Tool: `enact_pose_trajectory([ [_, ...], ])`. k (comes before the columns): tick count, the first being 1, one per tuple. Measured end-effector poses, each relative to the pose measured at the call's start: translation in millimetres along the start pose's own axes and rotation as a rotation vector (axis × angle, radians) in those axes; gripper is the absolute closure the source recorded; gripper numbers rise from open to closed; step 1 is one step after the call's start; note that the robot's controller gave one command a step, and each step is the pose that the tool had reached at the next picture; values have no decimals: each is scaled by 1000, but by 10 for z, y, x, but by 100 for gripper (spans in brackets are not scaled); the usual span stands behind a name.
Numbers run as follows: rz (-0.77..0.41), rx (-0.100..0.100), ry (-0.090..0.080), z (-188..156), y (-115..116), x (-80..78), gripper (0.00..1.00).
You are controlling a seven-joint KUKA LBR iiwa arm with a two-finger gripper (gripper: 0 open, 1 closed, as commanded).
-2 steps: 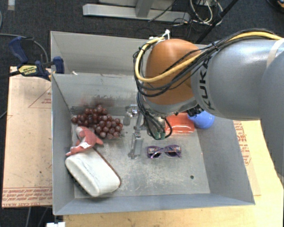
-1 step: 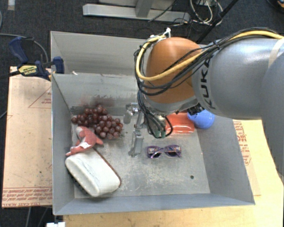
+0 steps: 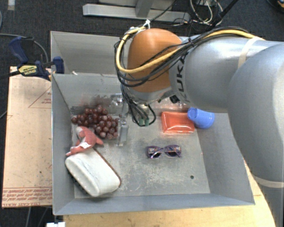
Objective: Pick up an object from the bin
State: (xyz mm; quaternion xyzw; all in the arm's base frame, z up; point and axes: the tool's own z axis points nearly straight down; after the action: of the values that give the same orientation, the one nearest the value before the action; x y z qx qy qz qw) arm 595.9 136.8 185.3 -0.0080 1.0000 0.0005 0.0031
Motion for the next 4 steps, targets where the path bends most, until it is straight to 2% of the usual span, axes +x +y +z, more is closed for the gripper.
enact_pose_trajectory([
  [1, 0, 0, 0, 0, 0, 0, 0],
  [2, 62, -7, -25, 1080, 188, -190, 100],
  [3, 62, -7, -25, 1080, 187, -190, 100],
  [4, 56, -8, -28, -240, 109, -125, 100],
])
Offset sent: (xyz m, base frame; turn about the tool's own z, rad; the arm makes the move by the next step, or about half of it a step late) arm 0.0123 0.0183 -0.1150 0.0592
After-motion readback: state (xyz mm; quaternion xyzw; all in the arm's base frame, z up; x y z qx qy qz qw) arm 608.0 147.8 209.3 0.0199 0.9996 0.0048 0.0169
